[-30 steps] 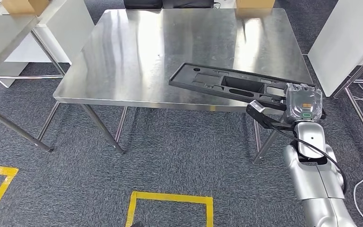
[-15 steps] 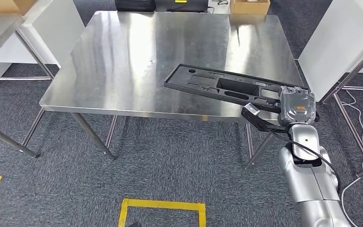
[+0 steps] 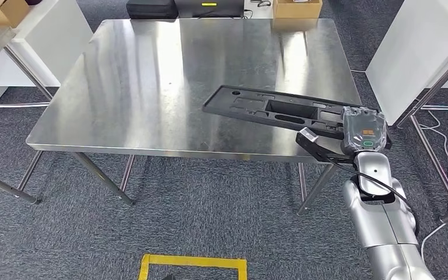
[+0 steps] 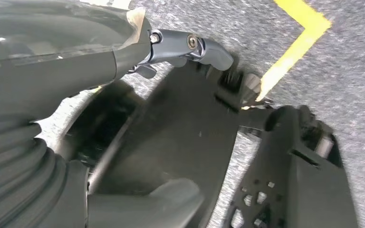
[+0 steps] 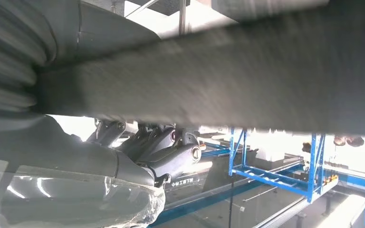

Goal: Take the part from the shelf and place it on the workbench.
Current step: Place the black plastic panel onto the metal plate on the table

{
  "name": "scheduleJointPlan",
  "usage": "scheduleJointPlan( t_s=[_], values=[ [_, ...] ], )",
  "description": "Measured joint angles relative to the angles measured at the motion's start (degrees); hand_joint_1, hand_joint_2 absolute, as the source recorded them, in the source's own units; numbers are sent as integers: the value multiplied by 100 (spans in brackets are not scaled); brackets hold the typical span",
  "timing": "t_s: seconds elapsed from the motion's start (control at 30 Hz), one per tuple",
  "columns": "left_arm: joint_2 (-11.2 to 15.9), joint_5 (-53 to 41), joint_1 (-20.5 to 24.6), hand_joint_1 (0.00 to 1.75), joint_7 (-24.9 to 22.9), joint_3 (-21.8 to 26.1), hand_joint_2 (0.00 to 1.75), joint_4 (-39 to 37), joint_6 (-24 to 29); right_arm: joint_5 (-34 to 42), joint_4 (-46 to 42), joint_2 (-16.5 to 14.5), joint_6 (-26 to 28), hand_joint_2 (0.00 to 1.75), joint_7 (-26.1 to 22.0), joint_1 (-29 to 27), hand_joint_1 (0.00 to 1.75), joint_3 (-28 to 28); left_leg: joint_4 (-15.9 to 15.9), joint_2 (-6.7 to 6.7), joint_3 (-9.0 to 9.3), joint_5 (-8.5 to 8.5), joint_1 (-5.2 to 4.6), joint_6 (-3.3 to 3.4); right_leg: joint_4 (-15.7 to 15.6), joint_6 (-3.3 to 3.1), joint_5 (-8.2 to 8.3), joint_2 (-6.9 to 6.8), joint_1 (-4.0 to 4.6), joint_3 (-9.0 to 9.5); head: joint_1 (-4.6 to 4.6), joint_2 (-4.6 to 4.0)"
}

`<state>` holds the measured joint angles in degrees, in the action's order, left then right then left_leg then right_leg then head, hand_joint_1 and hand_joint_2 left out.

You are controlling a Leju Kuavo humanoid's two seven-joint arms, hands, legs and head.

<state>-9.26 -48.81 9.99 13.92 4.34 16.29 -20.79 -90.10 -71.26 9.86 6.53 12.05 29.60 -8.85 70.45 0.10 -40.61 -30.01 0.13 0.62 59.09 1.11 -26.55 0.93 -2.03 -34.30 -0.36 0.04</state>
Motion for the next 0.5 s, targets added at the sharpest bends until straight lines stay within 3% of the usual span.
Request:
scheduleJointPlan(
  t_s=[0.07,0.1,0.13,0.2,0.27,0.33,0.4,0.43,0.5],
  values=[
    [-1,30,-4,0,1,-16,175,1,4,1,10,-11,-22,175,17,10,175,-25,421,5,-430,-100,2,-1,-3,-39,-86,18,32,101,0,0],
    [-1,46,-4,0,0,-22,175,1,6,1,19,-16,-40,175,27,15,175,-41,348,3,-502,-8,-14,43,-6,-44,-131,29,50,159,0,0],
    [2,63,-2,0,-4,-27,175,1,6,0,30,-22,-61,175,35,27,175,-65,75,-2,-469,204,-47,123,-12,-48,-173,41,74,218,1,0],
    [31,86,-7,0,-13,-44,175,2,2,0,59,-41,-87,175,50,59,175,-118,-741,-40,-233,774,-180,408,-43,-51,-252,67,105,330,10,0],
    [62,109,-9,0,-19,-69,175,6,-3,1,100,-55,-102,175,69,90,175,-150,-1296,-71,2,1047,-300,608,-148,-25,-292,86,77,443,29,0],
    [63,146,-8,0,-23,-98,175,9,-5,0,141,-70,-122,175,83,138,175,-171,-1531,-68,214,1029,-346,662,-260,48,-252,72,60,575,32,0],
    [59,200,3,0,-33,-129,175,12,-5,-1,177,-89,-137,175,85,228,175,-218,-1777,-49,483,1053,-326,712,-176,76,-237,36,107,599,12,0],
    [55,233,16,0,-40,-147,175,13,-8,-1,209,-95,-140,175,85,297,175,-247,-1857,-38,586,1059,-302,719,16,57,-266,23,131,511,9,0],
    [43,298,40,0,-64,-195,175,14,-16,0,306,-104,-148,175,94,411,175,-294,-1937,-32,704,1023,-258,671,704,24,-437,2,155,81,4,0]
  ],
)
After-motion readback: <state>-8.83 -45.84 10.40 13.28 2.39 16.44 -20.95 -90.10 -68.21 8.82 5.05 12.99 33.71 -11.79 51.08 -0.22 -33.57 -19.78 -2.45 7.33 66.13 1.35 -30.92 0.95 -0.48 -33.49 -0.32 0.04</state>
